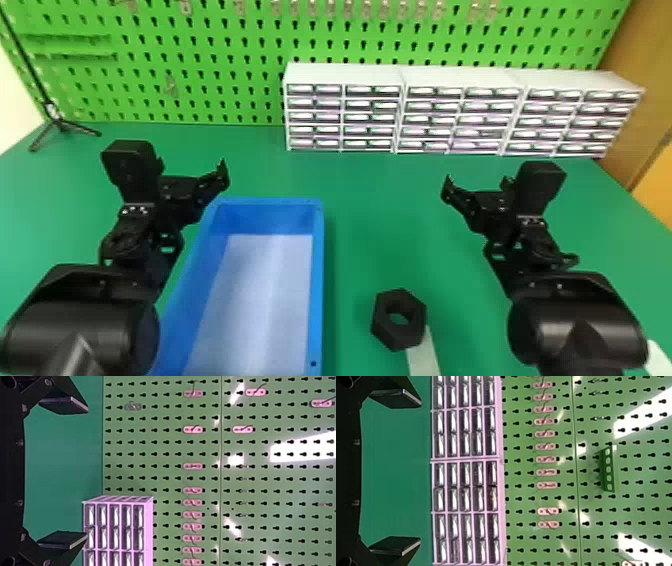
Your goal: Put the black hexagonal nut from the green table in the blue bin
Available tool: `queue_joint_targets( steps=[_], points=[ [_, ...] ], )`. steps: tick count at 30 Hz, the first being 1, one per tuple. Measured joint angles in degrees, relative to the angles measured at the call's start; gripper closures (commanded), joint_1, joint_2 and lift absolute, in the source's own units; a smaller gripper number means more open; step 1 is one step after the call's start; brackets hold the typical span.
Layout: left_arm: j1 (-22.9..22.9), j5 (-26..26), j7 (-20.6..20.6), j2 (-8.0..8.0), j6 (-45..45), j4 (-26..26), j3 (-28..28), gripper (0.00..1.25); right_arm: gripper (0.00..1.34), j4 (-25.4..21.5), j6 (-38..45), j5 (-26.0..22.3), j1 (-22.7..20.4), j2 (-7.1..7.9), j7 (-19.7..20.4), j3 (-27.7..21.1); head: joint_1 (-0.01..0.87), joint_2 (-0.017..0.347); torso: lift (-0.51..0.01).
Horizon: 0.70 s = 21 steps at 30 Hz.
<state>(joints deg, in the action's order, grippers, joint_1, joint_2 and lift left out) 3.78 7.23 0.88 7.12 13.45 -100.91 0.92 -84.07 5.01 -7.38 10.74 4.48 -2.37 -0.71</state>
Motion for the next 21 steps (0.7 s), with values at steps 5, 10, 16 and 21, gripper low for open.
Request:
queue_joint_targets(
  steps=[5, 10, 16, 21],
  points=[
    [0.0, 0.2, 0.0, 0.0, 0.0, 0.0, 0.1, 0.16, 0.09, 0.0, 0.0, 0.0, 0.0, 0.0, 0.0, 0.0, 0.683, 0.028, -0.096],
    [-0.1, 0.3, 0.0, 0.0, 0.0, 0.0, 0.0, 0.16, 0.09, 0.0, 0.0, 0.0, 0.0, 0.01, 0.0, 0.0, 0.683, 0.028, -0.096],
    [-0.1, 0.3, 0.0, 0.0, 0.0, 0.0, 0.0, 0.16, 0.09, 0.0, 0.2, -0.1, 0.0, 0.08, -0.3, 0.0, 0.683, 0.028, -0.096],
    [-0.1, 0.3, 0.0, 0.0, 0.0, -0.1, 0.0, 0.16, 0.09, 0.0, 0.3, -0.1, 0.0, 0.13, -0.5, -0.3, 0.683, 0.028, -0.096]
  ],
)
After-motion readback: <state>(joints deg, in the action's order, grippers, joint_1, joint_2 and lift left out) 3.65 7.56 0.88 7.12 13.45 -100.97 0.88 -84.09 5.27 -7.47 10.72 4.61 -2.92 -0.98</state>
